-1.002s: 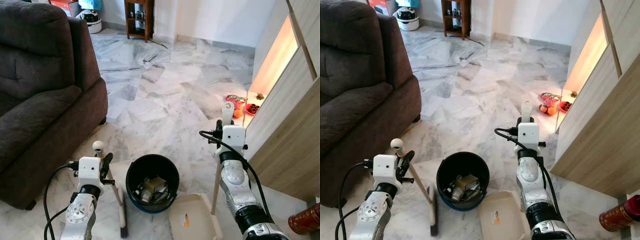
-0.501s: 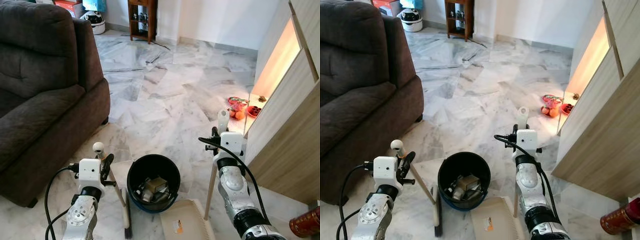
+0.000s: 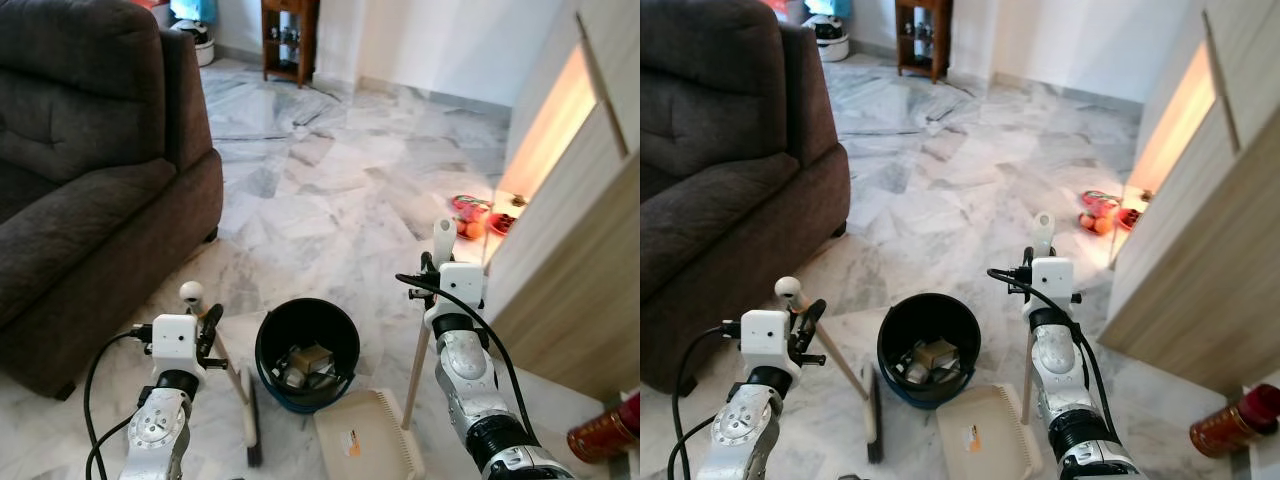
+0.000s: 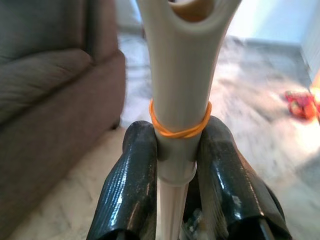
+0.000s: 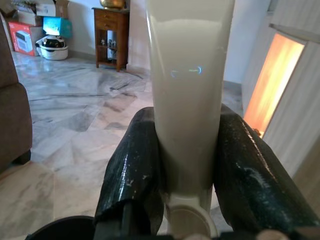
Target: Sweep floor
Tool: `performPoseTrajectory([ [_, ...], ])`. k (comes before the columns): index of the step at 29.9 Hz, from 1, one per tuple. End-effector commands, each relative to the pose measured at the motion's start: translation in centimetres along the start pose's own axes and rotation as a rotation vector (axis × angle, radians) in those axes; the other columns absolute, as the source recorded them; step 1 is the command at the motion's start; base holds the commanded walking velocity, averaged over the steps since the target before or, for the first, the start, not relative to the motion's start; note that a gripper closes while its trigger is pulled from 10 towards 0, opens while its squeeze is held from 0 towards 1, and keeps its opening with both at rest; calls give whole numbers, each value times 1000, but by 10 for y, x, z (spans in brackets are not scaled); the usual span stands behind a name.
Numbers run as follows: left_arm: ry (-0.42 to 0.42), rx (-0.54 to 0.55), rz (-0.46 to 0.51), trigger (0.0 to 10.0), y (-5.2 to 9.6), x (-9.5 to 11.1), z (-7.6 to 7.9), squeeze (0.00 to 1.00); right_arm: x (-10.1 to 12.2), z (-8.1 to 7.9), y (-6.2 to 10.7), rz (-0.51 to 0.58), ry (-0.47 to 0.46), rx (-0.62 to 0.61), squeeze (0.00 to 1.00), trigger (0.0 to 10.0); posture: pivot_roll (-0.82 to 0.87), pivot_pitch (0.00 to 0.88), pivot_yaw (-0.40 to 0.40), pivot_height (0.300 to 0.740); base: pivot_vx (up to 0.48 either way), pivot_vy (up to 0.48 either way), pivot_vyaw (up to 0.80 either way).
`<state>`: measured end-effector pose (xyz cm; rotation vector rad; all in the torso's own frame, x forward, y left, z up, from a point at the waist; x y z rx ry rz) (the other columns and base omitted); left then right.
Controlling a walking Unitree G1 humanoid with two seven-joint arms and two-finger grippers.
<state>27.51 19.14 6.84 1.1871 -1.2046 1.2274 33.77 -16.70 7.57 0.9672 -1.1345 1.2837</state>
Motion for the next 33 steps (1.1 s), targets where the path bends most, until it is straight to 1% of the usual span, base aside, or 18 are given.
performPoseTrajectory([
  [1, 19, 1, 35, 10000, -1, 7, 2, 0, 9, 3, -6, 38, -3, -12, 0, 10000, 104, 41, -49, 740, -277, 0, 0],
  [9, 18, 2, 36, 10000, 0, 7, 3, 0, 9, 4, -7, 38, 0, -13, 0, 10000, 106, 48, -51, 740, -277, 0, 0],
  [21, 18, 9, 36, 10000, -1, 7, 2, 0, 8, -1, -7, 27, -11, 4, 0, 10000, 119, 53, -54, 740, -273, 0, 0],
  [30, 18, 9, 38, 10000, -3, 8, 4, 0, 8, -4, -8, 18, -33, 11, 0, 10000, 122, 71, -56, 740, 0, 0, 0],
  [33, 20, 9, 41, 10000, -3, 9, 4, 0, 8, -5, -8, 15, -39, 15, 0, 10000, 125, 80, -58, 740, 0, 0, -635],
])
Point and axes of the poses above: a point about 5 cm out from each wrist's last joint towards the gripper, its own y axis pointing back from the gripper into the wrist, its own x axis along the axis of the wrist's last joint, z = x × y, the point moved 1 cm from there along -y, pointing out of the wrist towards the gripper, and after that the axes turned 5 degrees about y, right-handed, at the moved point
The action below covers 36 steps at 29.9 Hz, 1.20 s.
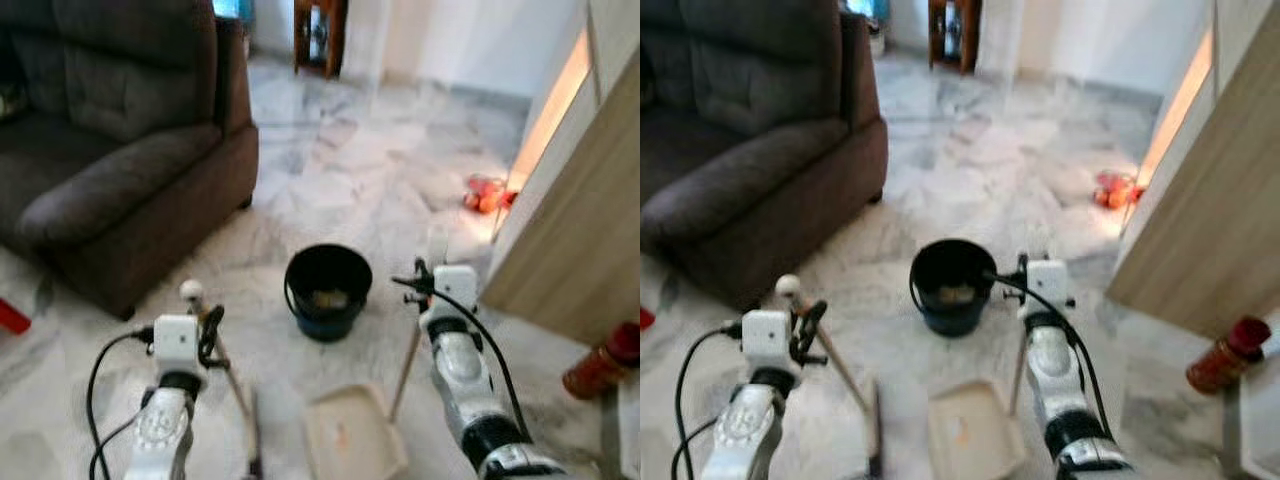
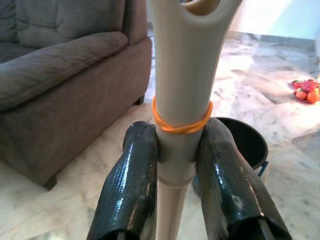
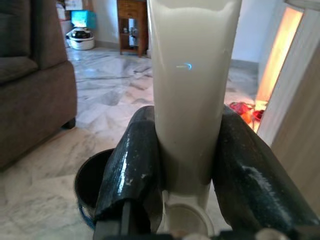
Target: Sweep floor
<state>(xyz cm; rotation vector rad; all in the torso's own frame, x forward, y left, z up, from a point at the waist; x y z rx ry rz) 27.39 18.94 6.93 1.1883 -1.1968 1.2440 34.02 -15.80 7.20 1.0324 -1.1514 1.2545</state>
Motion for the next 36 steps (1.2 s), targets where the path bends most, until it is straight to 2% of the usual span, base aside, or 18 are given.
performPoseTrajectory([
  [1, 12, -4, 36, 10000, -4, 8, 2, 0, 10, 4, -6, 40, 16, -1, 0, 10000, 125, 80, -58, 740, 0, 0, -800],
  [20, 0, 1, 43, 10000, -9, 12, 3, 0, 10, 0, -8, 26, 11, 8, 0, 10000, 124, 111, -61, 740, 0, 0, -800],
  [26, -27, -1, 39, 10000, -11, 13, 3, 0, 11, -1, -9, 29, 7, 10, 0, 10000, 121, 116, -59, 740, 0, 0, -800],
  [30, -25, -3, 33, 10000, -12, 12, 3, 0, 11, -1, -9, 28, 6, 11, 0, 10000, 119, 119, -56, 740, 0, -309, -800],
  [36, -25, -1, 30, 10000, -11, 11, 1, 0, 11, -2, -9, 25, 5, 13, 0, 10000, 122, 120, -56, 740, 0, 0, -800],
])
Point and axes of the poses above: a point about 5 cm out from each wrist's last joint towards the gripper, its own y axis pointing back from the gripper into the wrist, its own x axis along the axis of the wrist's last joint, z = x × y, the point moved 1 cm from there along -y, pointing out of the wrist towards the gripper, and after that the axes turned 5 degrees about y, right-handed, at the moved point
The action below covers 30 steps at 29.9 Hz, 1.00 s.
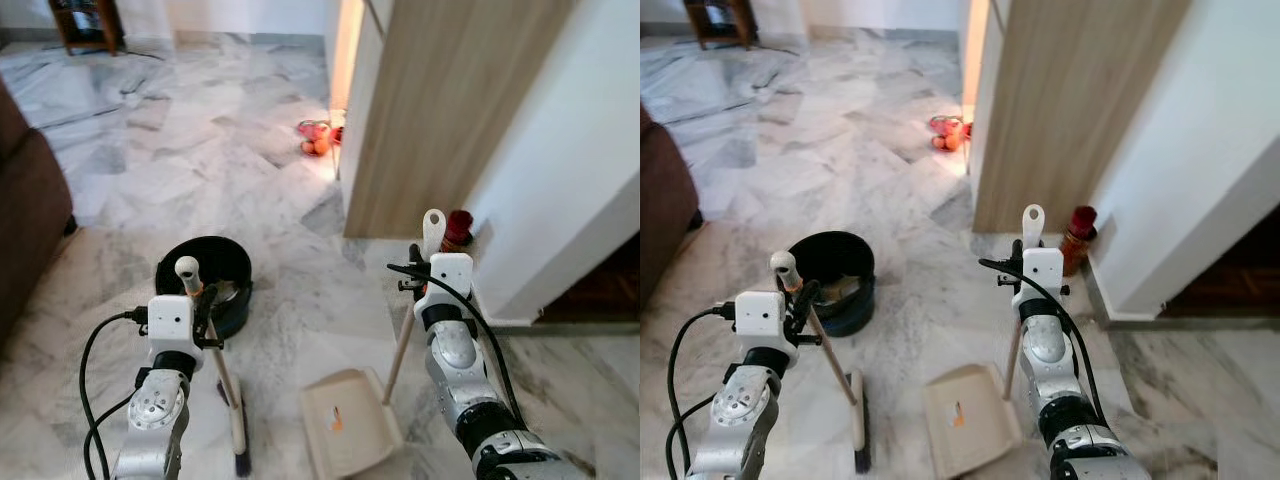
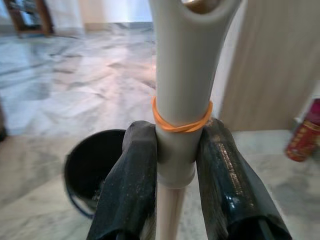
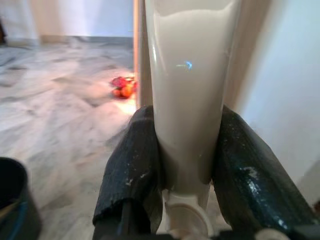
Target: Sweep floor
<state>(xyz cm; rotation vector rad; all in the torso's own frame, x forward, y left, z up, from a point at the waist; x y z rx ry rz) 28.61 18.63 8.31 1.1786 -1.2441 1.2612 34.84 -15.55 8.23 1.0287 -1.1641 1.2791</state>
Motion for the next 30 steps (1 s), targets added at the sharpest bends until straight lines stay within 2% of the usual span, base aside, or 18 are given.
performPoseTrajectory([
  [1, -6, 5, -12, 10000, 2, -2, -2, 0, 1, -1, -1, 0, 7, 5, 0, 10000, 122, 120, -56, 740, 0, 0, -800],
  [30, -19, 1, -7, 10000, 1, -2, -2, 0, -2, -2, 1, -5, 11, 18, 0, 10000, 127, 72, -59, 740, 0, 0, -800],
])
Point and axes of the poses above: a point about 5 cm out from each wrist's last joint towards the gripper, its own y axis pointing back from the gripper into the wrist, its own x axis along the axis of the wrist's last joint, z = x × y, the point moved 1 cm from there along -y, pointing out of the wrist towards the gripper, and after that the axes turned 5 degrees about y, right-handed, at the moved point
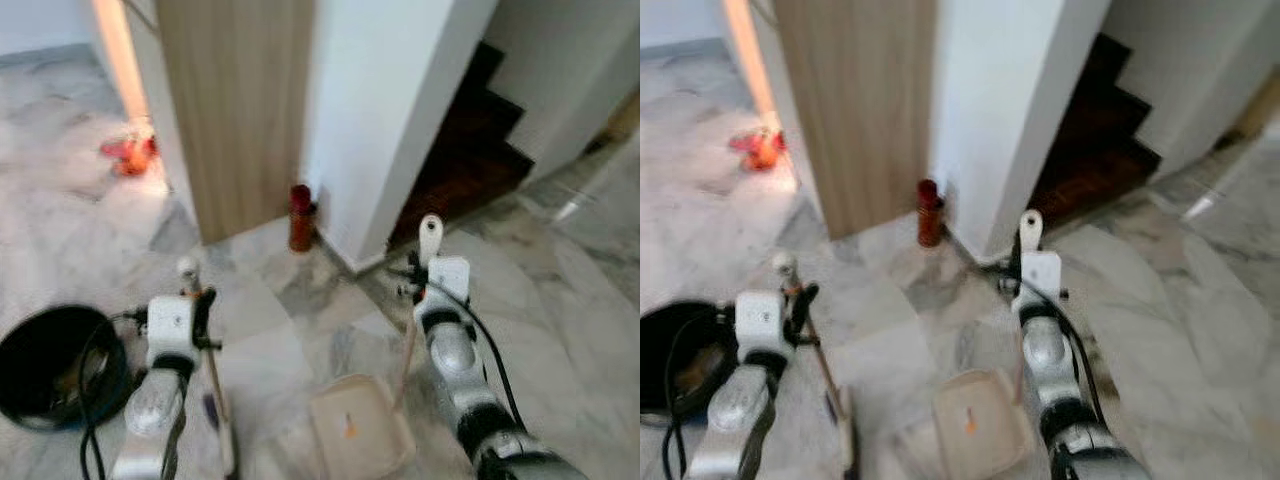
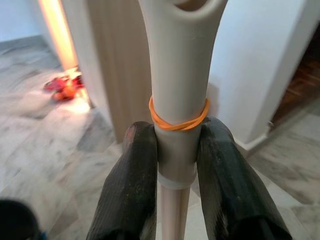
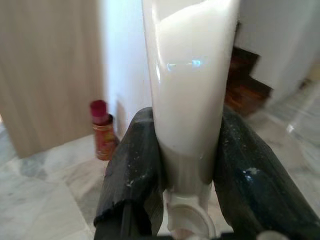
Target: Sweep floor
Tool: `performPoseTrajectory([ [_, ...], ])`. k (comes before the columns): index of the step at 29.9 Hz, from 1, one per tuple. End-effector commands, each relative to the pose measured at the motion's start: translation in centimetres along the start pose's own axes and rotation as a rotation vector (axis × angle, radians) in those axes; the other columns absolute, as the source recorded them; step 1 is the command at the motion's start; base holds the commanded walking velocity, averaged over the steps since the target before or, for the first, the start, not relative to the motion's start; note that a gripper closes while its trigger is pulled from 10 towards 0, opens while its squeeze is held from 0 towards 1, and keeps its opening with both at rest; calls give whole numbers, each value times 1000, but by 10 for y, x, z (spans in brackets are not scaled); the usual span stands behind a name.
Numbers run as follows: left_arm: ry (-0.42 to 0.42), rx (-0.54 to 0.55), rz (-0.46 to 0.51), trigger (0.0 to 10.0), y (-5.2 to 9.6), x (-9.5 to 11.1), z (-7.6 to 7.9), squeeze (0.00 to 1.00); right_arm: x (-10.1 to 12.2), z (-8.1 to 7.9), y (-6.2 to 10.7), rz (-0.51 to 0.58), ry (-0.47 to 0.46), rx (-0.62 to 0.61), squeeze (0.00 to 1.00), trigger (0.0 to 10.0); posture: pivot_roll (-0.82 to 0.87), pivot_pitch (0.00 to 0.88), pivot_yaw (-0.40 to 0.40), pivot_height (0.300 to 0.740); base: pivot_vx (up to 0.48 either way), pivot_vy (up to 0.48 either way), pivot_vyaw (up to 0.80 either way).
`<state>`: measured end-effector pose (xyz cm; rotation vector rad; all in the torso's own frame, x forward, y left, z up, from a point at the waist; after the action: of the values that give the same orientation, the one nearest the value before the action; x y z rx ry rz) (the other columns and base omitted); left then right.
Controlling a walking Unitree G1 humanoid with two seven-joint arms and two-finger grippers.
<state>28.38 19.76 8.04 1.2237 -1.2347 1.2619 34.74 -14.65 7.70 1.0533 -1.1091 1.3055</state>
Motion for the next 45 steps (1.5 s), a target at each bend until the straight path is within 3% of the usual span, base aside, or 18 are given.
performPoseTrajectory([
  [1, 5, -28, 8, 10000, -1, 1, 9, 0, 2, 7, -1, 13, -13, -29, 0, 10000, 126, 74, -60, 740, 0, 0, -800],
  [22, 2, -19, 1, 10000, 0, -1, 8, 0, 0, 9, 0, 8, -11, -36, 0, 10000, 119, 108, -56, 740, 0, 0, -800],
  [28, -3, -21, 0, 10000, 0, 0, 8, 0, -1, 8, 1, 4, -10, -33, 0, 10000, 119, 111, -56, 740, 0, 0, 0],
  [45, 2, -15, 6, 10000, -3, 1, 9, 0, 0, 10, -1, 0, -4, -34, 0, 10000, 122, 103, -62, 740, 0, -92, -800],
])
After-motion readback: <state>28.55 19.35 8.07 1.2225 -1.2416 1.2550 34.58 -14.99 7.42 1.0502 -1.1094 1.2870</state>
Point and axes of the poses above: a point about 5 cm out from each wrist's last joint towards the gripper, its own y axis pointing back from the gripper into the wrist, its own x axis along the axis of the wrist's last joint, z = x × y, the point moved 1 cm from there along -y, pointing out of the wrist towards the gripper, and after that the axes turned 5 degrees about y, right-handed, at the moved point
